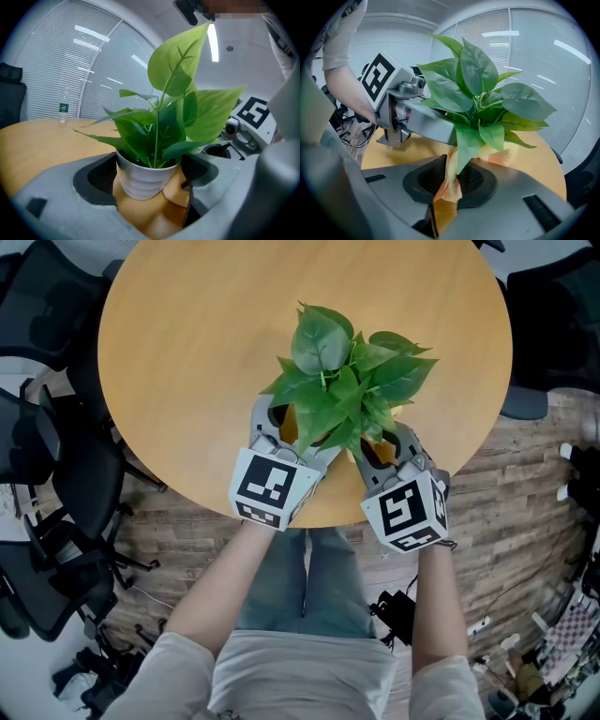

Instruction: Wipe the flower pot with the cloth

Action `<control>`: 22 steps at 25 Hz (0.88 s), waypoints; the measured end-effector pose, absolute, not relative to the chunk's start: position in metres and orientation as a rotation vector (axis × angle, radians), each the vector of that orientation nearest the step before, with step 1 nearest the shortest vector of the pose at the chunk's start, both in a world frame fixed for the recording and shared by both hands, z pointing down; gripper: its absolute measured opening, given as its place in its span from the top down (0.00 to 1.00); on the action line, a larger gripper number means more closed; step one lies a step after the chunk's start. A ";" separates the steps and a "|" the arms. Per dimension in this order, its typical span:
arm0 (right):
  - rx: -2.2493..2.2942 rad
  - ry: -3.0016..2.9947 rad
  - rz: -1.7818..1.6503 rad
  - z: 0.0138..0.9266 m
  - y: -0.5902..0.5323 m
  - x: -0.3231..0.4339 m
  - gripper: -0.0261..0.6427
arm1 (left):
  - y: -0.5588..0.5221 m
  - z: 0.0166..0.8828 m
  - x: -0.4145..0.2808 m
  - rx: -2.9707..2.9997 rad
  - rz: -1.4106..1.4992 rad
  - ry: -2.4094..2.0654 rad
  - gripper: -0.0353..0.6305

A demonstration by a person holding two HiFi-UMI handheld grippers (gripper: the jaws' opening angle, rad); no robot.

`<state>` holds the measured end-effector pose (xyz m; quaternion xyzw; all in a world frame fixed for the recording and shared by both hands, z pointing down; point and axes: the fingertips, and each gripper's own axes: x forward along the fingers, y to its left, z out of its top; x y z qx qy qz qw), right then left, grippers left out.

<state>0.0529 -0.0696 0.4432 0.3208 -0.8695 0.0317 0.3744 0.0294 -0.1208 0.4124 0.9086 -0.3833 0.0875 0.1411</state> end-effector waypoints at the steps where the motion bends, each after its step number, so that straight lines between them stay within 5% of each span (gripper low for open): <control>1: 0.822 -2.230 0.087 0.444 -0.069 0.053 0.88 | -0.120 0.413 0.029 2.610 0.247 -1.124 0.29; 22: 0.827 -2.242 0.113 0.444 -0.067 0.059 0.88 | -0.119 0.412 0.029 2.685 0.287 -1.124 0.28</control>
